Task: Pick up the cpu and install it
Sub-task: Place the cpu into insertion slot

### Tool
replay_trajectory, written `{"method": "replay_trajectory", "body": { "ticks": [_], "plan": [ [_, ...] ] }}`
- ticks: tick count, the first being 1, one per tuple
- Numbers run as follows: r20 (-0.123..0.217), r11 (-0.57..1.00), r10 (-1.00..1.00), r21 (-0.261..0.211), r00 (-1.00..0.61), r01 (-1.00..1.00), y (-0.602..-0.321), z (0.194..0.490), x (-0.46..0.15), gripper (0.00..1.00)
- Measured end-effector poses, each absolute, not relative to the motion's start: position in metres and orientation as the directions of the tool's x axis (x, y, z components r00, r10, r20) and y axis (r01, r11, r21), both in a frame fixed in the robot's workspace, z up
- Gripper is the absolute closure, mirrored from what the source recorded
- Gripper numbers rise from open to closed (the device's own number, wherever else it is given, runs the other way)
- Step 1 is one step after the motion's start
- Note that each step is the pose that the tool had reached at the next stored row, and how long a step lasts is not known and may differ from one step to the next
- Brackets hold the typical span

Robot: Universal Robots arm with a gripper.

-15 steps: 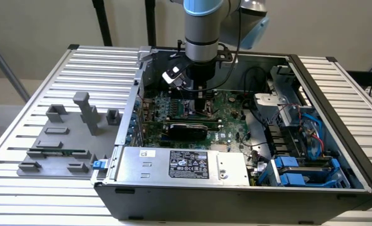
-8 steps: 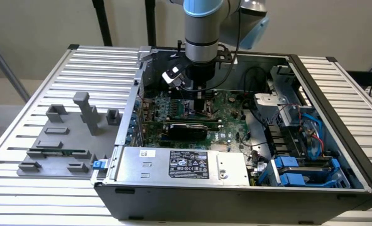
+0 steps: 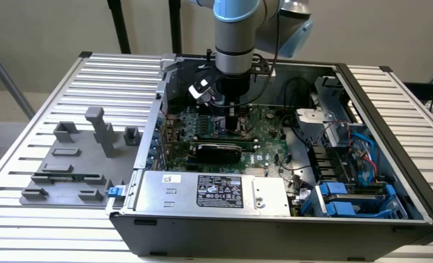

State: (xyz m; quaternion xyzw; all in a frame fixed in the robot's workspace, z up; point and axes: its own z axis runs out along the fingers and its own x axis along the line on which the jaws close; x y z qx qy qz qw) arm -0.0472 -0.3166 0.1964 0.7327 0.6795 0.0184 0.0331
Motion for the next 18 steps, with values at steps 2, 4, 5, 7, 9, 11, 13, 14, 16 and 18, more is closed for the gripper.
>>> {"method": "replay_trajectory", "body": {
  "ticks": [2, 4, 5, 7, 9, 11, 13, 14, 16, 18],
  "plan": [
    [-0.018, -0.072, 0.997, 0.074, 0.074, 0.995, -0.3158, 0.1963, -0.0471, 0.45],
    [-0.018, -0.07, 0.997, 0.074, 0.071, 0.995, -0.315, 0.1961, -0.0471, 0.45],
    [-0.018, -0.068, 0.997, 0.074, 0.07, 0.995, -0.3149, 0.196, -0.0471, 0.45],
    [-0.018, -0.065, 0.998, 0.074, 0.066, 0.995, -0.3147, 0.1959, -0.0471, 0.45],
    [-0.018, -0.06, 0.998, 0.073, 0.062, 0.995, -0.3146, 0.1957, -0.0471, 0.45],
    [-0.019, -0.057, 0.998, 0.073, 0.059, 0.996, -0.3146, 0.1955, -0.0471, 0.45],
    [-0.019, -0.056, 0.998, 0.074, 0.058, 0.996, -0.3146, 0.1952, -0.0471, 0.45],
    [-0.02, -0.056, 0.998, 0.074, 0.058, 0.996, -0.3146, 0.1951, -0.0471, 0.45],
    [-0.02, -0.055, 0.998, 0.074, 0.057, 0.996, -0.3146, 0.1947, -0.0471, 0.45],
    [-0.021, -0.055, 0.998, 0.074, 0.056, 0.996, -0.3146, 0.1944, -0.0471, 0.45]
  ]
}}
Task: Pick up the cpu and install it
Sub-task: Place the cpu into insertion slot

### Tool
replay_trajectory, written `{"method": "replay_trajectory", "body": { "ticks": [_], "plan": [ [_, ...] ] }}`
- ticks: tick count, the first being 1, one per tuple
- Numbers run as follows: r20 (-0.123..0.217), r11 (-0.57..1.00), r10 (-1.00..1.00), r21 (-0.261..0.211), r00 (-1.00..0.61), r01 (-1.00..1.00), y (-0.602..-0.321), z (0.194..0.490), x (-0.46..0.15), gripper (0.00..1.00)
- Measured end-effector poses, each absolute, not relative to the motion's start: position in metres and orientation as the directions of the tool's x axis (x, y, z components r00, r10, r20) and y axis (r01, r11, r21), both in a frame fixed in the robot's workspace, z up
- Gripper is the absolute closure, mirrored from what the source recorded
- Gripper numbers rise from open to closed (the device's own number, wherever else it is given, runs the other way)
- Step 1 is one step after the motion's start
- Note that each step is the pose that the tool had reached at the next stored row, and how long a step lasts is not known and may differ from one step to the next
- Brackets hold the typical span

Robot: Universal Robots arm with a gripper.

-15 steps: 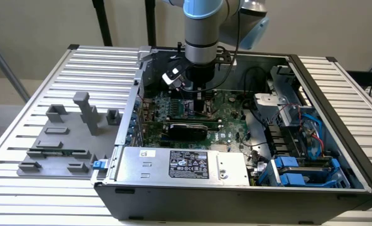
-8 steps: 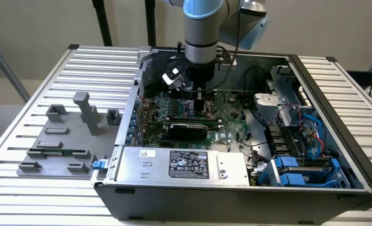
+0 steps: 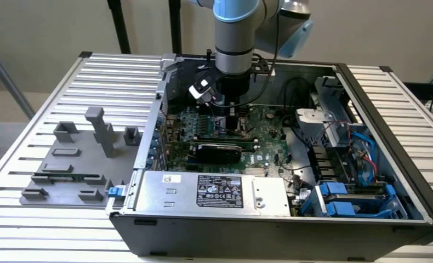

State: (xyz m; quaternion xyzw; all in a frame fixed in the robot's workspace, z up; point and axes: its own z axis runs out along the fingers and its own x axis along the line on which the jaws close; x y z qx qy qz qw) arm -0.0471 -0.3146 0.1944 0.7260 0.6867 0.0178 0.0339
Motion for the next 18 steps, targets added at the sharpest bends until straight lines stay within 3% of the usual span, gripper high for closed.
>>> {"method": "replay_trajectory", "body": {
  "ticks": [12, 18],
  "plan": [
    [-0.024, -0.052, 0.998, 0.074, 0.054, 0.996, -0.3146, 0.194, -0.0471, 0.45],
    [-0.026, -0.051, 0.998, 0.074, 0.053, 0.996, -0.3146, 0.194, -0.0471, 0.37]
  ]
}}
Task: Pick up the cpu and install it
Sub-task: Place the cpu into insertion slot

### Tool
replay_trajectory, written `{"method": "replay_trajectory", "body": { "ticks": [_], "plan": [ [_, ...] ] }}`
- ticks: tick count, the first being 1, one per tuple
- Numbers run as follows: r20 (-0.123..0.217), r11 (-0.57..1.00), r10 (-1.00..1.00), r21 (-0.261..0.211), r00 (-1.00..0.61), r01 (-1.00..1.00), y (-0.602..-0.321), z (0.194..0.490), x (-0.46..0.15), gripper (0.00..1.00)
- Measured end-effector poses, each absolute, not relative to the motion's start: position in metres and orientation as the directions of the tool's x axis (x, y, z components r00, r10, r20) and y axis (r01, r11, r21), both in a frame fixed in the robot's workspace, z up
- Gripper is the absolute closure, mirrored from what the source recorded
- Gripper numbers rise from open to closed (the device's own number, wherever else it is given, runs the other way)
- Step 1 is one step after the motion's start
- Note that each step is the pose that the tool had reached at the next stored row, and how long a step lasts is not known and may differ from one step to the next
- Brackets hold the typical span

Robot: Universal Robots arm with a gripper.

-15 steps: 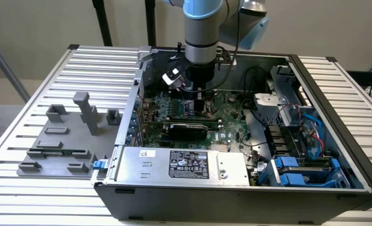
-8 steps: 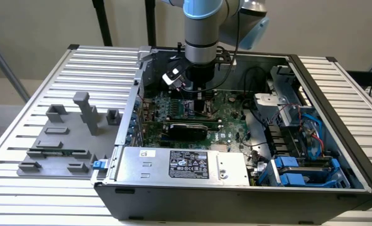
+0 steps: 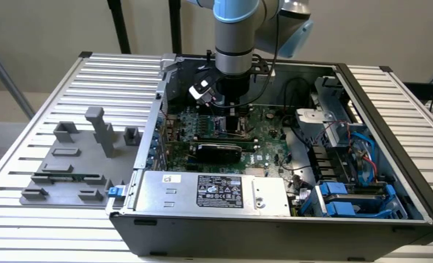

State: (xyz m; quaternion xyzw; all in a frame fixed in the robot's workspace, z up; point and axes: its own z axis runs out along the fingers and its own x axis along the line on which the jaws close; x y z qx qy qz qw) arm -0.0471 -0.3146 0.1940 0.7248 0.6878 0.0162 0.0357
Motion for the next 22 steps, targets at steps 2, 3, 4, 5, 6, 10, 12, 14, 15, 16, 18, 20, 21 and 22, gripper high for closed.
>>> {"method": "replay_trajectory", "body": {
  "ticks": [2, 3, 4, 5, 6, 10, 12, 14, 15, 16, 18, 20, 21, 22],
  "plan": [
    [-0.026, -0.051, 0.998, 0.074, 0.053, 0.996, -0.3146, 0.194, -0.0471, 0.37],
    [-0.026, -0.051, 0.998, 0.074, 0.053, 0.996, -0.3146, 0.194, -0.0471, 0.37],
    [-0.027, -0.051, 0.998, 0.074, 0.053, 0.996, -0.3146, 0.194, -0.0471, 0.37],
    [-0.028, -0.05, 0.998, 0.074, 0.052, 0.996, -0.3146, 0.194, -0.0471, 0.37],
    [-0.029, -0.049, 0.998, 0.074, 0.052, 0.996, -0.3146, 0.194, -0.0471, 0.37],
    [-0.031, -0.043, 0.998, 0.074, 0.046, 0.996, -0.3146, 0.1941, -0.0471, 0.37],
    [-0.032, -0.038, 0.999, 0.074, 0.041, 0.996, -0.3146, 0.194, -0.0471, 0.37],
    [-0.033, -0.034, 0.999, 0.074, 0.036, 0.997, -0.3146, 0.194, -0.0471, 0.37],
    [-0.034, -0.032, 0.999, 0.074, 0.034, 0.997, -0.3146, 0.194, -0.0471, 0.37],
    [-0.035, -0.03, 0.999, 0.074, 0.033, 0.997, -0.3146, 0.1941, -0.0471, 0.37],
    [-0.037, -0.028, 0.999, 0.074, 0.03, 0.997, -0.3146, 0.1945, -0.0471, 0.37],
    [-0.038, -0.025, 0.999, 0.074, 0.028, 0.997, -0.3146, 0.1957, -0.0471, 0.37],
    [-0.038, -0.023, 0.999, 0.074, 0.026, 0.997, -0.3146, 0.1963, -0.0471, 0.37],
    [-0.038, -0.022, 0.999, 0.074, 0.025, 0.997, -0.3146, 0.1969, -0.0471, 0.37]
  ]
}}
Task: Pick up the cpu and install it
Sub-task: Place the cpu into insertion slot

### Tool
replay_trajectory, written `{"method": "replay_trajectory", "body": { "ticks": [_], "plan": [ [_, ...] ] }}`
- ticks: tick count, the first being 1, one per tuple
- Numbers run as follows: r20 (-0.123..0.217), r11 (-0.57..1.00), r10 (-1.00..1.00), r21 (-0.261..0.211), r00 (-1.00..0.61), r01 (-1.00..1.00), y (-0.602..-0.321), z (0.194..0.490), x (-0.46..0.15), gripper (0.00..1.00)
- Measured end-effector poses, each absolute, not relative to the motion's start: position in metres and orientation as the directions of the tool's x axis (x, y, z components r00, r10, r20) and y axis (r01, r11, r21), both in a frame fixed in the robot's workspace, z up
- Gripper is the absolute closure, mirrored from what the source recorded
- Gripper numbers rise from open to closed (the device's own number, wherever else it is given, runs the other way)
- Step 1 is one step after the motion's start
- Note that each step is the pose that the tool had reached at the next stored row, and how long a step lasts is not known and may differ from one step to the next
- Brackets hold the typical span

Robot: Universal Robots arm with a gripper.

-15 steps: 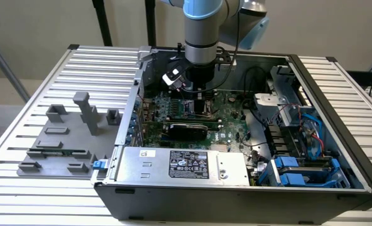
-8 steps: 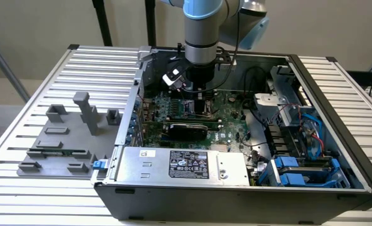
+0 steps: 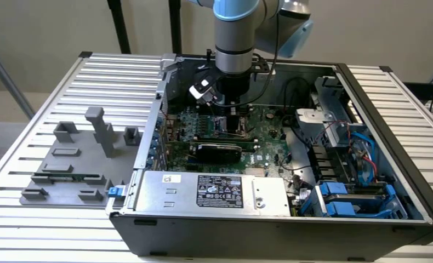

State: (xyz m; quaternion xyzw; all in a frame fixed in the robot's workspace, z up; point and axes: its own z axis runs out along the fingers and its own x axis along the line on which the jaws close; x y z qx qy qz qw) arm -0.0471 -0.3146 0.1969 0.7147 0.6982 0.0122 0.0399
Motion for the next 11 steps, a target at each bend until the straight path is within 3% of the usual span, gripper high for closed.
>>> {"method": "replay_trajectory", "body": {
  "ticks": [11],
  "plan": [
    [-0.045, -0.011, 0.999, 0.073, 0.014, 0.997, -0.3147, 0.1972, -0.0471, 0.37]
  ]
}}
